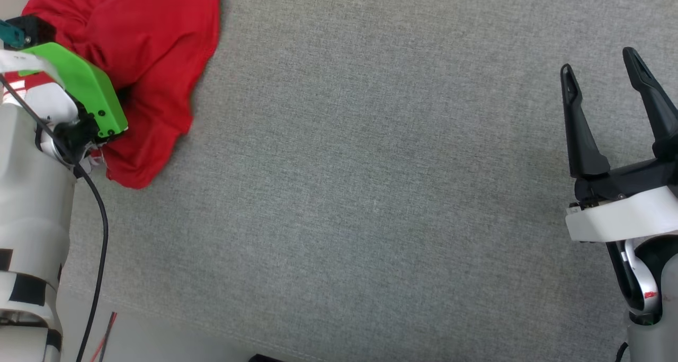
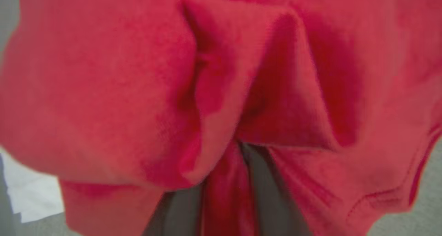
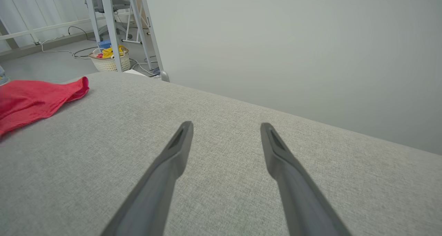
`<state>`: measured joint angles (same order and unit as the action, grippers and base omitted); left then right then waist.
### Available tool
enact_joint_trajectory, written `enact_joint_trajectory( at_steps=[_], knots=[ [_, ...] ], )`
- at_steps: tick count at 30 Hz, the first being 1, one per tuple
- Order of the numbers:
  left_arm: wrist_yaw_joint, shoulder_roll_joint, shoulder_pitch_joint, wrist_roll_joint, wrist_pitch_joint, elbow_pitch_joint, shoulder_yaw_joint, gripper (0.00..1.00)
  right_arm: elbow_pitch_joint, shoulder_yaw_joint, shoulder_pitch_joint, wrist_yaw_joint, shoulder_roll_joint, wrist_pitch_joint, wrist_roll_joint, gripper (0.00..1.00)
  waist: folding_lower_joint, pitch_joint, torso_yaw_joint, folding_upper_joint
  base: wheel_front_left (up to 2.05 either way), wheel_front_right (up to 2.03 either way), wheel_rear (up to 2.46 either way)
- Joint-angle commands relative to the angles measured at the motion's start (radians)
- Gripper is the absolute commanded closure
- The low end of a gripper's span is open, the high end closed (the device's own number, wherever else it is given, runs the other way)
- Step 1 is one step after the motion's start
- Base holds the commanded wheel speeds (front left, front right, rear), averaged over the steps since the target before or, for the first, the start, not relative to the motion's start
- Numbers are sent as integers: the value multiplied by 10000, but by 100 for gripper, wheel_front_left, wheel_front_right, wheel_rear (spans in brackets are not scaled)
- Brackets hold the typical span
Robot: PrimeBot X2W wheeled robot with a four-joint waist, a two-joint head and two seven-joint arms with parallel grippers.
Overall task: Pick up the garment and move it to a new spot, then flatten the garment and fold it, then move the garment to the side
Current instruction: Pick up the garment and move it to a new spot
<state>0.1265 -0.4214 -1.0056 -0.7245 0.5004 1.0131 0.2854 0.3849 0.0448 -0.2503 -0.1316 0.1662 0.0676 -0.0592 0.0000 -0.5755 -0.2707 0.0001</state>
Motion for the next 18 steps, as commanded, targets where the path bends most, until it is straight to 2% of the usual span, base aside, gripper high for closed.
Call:
enact_joint_trajectory(
  at_steps=[1,6,13,18],
  knots=[
    [42,524,513,79,-167,349,313,100,-12,17,-116,9,-11,6,-87,0,0,211,-52,-1,0,0,0],
    [-97,371,331,438,-1654,365,385,100,-249,45,9,9,-141,-144,-129,0,0,832,-87,-1,0,0,0],
    [-508,224,317,782,-4166,269,268,100,-827,-110,479,9,-583,-519,-201,0,0,2176,5,-1,0,0,0],
    [-603,157,421,1104,-5263,169,439,100,-1237,-321,881,9,-837,-741,-248,0,0,3024,200,-1,0,0,0]
  ],
)
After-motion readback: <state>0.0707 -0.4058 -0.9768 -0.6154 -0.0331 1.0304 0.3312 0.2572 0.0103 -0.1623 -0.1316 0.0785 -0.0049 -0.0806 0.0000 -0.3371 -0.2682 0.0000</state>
